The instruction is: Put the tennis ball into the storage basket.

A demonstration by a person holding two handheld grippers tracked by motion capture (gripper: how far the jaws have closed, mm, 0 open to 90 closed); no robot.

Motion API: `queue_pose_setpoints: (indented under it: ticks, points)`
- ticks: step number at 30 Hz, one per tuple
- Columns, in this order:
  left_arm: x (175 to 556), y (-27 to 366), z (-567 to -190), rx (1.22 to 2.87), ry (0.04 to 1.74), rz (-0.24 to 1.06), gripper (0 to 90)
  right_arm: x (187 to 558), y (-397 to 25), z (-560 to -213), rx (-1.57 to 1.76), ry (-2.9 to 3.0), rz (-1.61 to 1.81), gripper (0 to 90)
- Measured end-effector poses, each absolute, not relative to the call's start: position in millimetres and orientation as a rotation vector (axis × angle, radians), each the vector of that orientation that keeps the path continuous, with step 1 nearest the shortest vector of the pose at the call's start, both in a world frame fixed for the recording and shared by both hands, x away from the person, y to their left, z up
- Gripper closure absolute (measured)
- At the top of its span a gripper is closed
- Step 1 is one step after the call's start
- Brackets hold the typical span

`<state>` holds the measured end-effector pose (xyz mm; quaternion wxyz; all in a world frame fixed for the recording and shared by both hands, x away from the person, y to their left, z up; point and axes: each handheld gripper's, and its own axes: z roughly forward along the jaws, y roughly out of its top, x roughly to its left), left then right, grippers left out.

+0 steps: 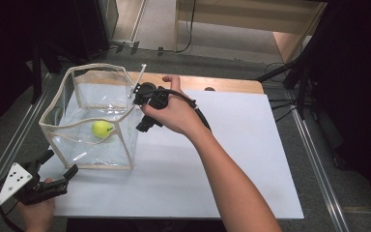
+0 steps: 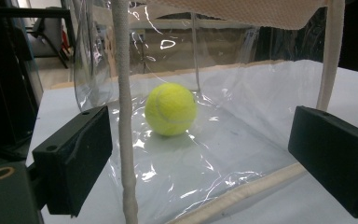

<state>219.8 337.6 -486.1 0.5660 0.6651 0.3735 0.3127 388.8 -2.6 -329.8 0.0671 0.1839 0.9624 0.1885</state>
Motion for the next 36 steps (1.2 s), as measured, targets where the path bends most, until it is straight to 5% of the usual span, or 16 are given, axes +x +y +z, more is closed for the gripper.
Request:
queue_pose_setpoints:
  ticks: [36]
  points:
    - [219.5,337.5,-486.2,1.572,0.875,0.739,6.5,352.6,-39.6,-392.4,0.652,2.824,0.734,6.7]
